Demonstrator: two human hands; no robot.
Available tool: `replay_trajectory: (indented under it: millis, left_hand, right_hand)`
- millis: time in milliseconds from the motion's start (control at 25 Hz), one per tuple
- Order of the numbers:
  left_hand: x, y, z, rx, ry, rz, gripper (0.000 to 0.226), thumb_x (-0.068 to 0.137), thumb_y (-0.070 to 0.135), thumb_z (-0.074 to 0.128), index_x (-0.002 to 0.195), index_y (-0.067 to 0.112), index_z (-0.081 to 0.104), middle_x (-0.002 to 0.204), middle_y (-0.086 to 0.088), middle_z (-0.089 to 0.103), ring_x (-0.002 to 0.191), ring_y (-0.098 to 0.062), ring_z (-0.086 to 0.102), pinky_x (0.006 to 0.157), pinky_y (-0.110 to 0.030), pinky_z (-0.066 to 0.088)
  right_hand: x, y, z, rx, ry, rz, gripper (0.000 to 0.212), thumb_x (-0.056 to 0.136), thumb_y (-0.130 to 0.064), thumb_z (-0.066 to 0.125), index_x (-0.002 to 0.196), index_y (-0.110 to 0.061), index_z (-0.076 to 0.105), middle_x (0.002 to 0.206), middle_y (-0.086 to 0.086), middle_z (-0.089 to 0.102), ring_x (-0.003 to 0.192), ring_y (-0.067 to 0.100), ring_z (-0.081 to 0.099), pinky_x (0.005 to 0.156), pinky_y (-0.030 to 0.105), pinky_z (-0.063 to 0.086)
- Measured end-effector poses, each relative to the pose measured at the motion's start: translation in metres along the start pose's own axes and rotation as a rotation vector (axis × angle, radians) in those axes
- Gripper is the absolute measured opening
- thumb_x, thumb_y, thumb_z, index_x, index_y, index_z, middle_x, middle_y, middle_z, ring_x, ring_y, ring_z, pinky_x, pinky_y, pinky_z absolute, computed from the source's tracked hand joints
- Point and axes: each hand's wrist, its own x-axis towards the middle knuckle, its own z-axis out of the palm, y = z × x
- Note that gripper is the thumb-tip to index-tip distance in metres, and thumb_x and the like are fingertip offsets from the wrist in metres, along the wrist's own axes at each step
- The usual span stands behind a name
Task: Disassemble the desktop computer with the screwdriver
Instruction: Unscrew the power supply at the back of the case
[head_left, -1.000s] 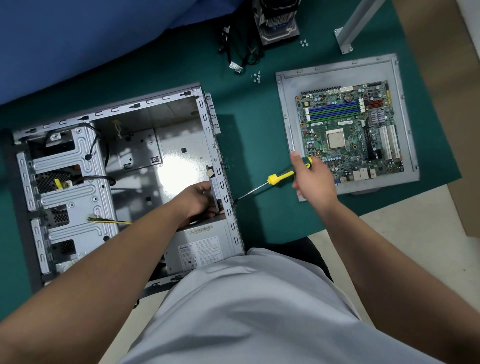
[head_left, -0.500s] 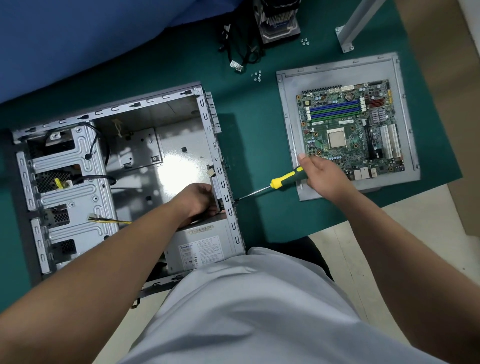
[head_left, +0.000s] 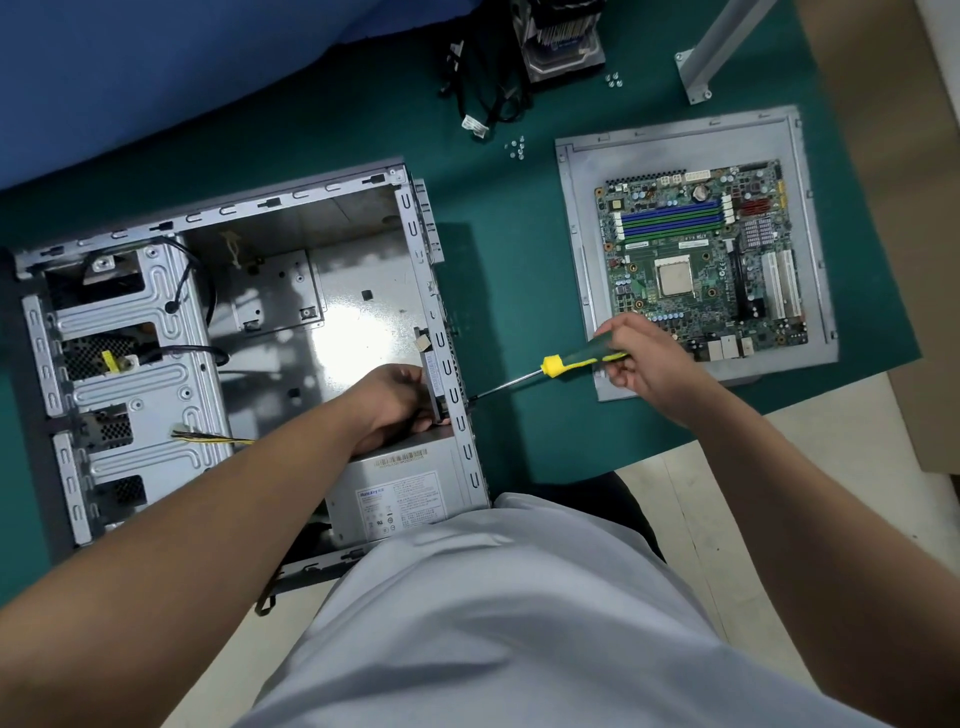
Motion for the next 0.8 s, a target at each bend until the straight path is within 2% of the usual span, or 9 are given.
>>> replay_trajectory:
  millis: [80,160,320,400,480,520,600,680,800]
  left_hand:
    - [-0.0002,-0.0007,-0.0008,-0.022,-0.013,-0.006,0.029,0.098,-0.015,0.047,0.084,0.001,0.067,0.066,-0.013,0.073,0.051,-0.014,0.068,0.049,-0.022,0.054]
    - [0.0003,-0.0010,-0.0015,-0.038,-0.021,-0.017,0.030,0.097,-0.017,0.046,0.083,0.000,0.067,0.066,-0.014,0.073,0.052,-0.015,0.068,0.049,-0.022,0.053]
    - [0.0015,-0.0019,-0.0020,-0.039,-0.036,-0.018,0.032,0.095,-0.019,0.046,0.082,0.000,0.068,0.067,-0.015,0.072,0.051,-0.015,0.067,0.049,-0.022,0.052]
    - [0.0018,-0.0022,-0.0018,-0.039,-0.038,-0.015,0.032,0.095,-0.018,0.046,0.081,0.001,0.068,0.068,-0.014,0.073,0.053,-0.015,0.068,0.051,-0.023,0.052]
    - [0.0023,-0.0027,-0.0020,-0.036,-0.034,-0.015,0.032,0.096,-0.017,0.046,0.082,0.002,0.068,0.068,-0.014,0.073,0.054,-0.015,0.068,0.053,-0.024,0.054]
    - [0.0024,-0.0030,-0.0025,-0.038,-0.031,-0.014,0.032,0.096,-0.017,0.045,0.083,0.001,0.068,0.068,-0.014,0.073,0.054,-0.015,0.069,0.053,-0.024,0.054]
    - [0.0023,-0.0031,-0.0029,-0.041,-0.029,-0.013,0.032,0.098,-0.016,0.044,0.085,0.001,0.068,0.068,-0.014,0.074,0.054,-0.015,0.069,0.052,-0.024,0.055]
    - [0.0024,-0.0030,-0.0024,-0.040,-0.024,-0.013,0.032,0.098,-0.016,0.044,0.086,0.001,0.068,0.069,-0.014,0.074,0.053,-0.015,0.069,0.052,-0.023,0.055]
    - [0.0017,-0.0023,-0.0022,-0.035,-0.022,-0.014,0.032,0.098,-0.016,0.044,0.085,0.002,0.067,0.070,-0.014,0.074,0.055,-0.015,0.070,0.054,-0.024,0.055]
  right_hand:
    - [-0.0008,0.0020,0.0017,0.001,-0.012,0.030,0.025,0.106,-0.035,0.046,0.101,-0.014,0.056,0.082,0.016,0.066,0.061,0.019,0.056,0.055,0.028,0.042]
    - [-0.0004,0.0036,0.0040,-0.254,0.085,-0.017,0.048,0.104,-0.058,0.038,0.090,-0.017,0.056,0.063,0.004,0.063,0.050,0.013,0.053,0.046,0.021,0.041]
    - [0.0020,-0.0001,0.0028,-0.037,0.044,0.002,0.012,0.093,-0.015,0.047,0.095,-0.014,0.058,0.083,0.013,0.060,0.057,0.014,0.054,0.052,0.026,0.042]
    - [0.0014,0.0006,0.0036,-0.036,0.042,0.054,0.017,0.100,-0.024,0.046,0.101,-0.013,0.059,0.089,0.016,0.067,0.060,0.018,0.060,0.057,0.032,0.045]
    - [0.0000,0.0034,0.0032,-0.249,0.093,0.021,0.043,0.104,-0.052,0.041,0.093,-0.017,0.061,0.073,0.006,0.068,0.054,0.012,0.058,0.053,0.023,0.045]
    - [0.0006,0.0048,0.0028,-0.309,0.107,-0.033,0.041,0.103,-0.053,0.043,0.087,-0.019,0.061,0.071,0.003,0.065,0.054,0.009,0.056,0.051,0.018,0.044]
    - [-0.0004,0.0032,-0.0008,-0.080,0.030,-0.032,0.012,0.096,-0.026,0.055,0.092,-0.016,0.061,0.087,0.007,0.059,0.065,0.012,0.056,0.056,0.020,0.046]
    - [-0.0018,-0.0018,-0.0026,0.162,-0.066,0.038,0.014,0.087,-0.011,0.055,0.101,-0.010,0.057,0.099,0.015,0.055,0.072,0.019,0.056,0.063,0.029,0.047]
    - [-0.0039,-0.0023,0.0014,-0.169,0.009,0.070,0.039,0.105,-0.045,0.044,0.100,-0.008,0.057,0.086,0.015,0.065,0.063,0.022,0.060,0.063,0.035,0.047]
